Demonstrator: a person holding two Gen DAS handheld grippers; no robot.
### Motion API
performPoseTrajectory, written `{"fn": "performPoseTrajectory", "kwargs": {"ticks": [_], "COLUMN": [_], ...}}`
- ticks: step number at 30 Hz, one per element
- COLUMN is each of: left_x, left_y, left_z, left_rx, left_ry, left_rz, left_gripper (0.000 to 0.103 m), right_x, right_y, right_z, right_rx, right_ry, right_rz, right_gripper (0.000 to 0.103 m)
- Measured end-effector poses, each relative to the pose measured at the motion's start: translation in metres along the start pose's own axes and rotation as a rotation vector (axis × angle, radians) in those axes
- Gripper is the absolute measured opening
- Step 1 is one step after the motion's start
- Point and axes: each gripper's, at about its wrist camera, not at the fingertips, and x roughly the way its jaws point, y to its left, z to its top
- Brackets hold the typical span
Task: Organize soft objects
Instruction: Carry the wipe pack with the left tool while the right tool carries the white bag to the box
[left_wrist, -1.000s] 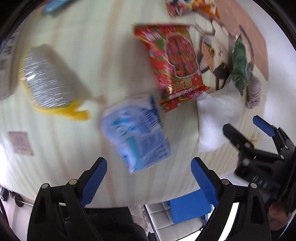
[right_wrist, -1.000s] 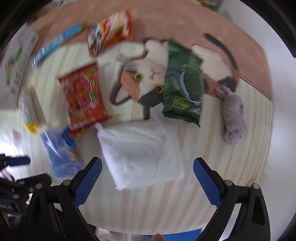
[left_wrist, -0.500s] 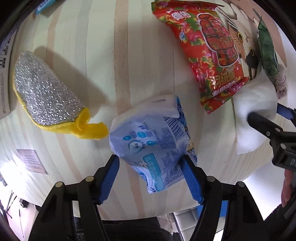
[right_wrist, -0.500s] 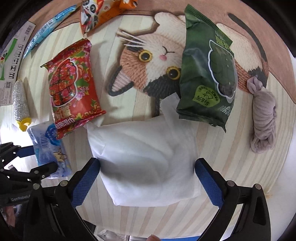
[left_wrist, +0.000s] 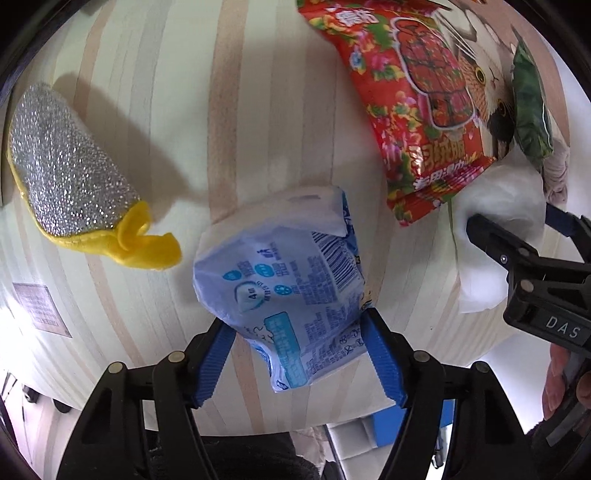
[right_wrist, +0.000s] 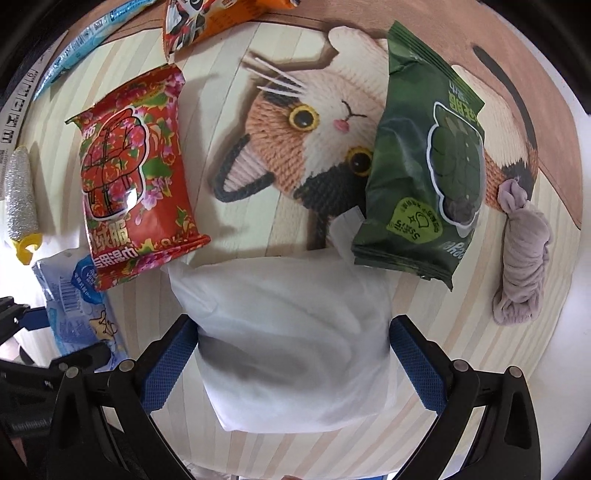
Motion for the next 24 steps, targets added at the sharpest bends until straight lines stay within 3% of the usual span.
{"fn": "performPoseTrajectory", "kwargs": {"ticks": [4,9,12,16,24], "left_x": [0.002,0.001,-0.012,-0.026,-0.046], "left_y": [-0.015,-0.024,-0.023,-0.031,-0.019], "left_z": [-0.008,-0.020,-0.032,-0.051,-0.086], "left_rx": [0.044,0.069,0.112,0.163,0.176], "left_ry": [-0.030,-0.070,-0.107,-0.177,-0.224], "left_rz": [0.026,0.055,0.099,0.156,0.139], "left_gripper": [0.052,0.043,0.037,0.031,0.027], "right_x": [0.000,0.006,0.005,-0.008,-0.020], "right_y": [0.010,0.013,0.017,0.006,0.019], "right_z": [-0.001,-0.004,-0.006,-0.022,-0.075], "right_rx": [0.016,0.117,0.202,0.350,0.459], "right_ry": [-0.001,0.015,0.047,0.027,-0.030], "right_rz": [-0.019,0.006,0.006,0.087,0.218], "right_gripper": [0.103,0.103,0.095,0.079,0.077]}}
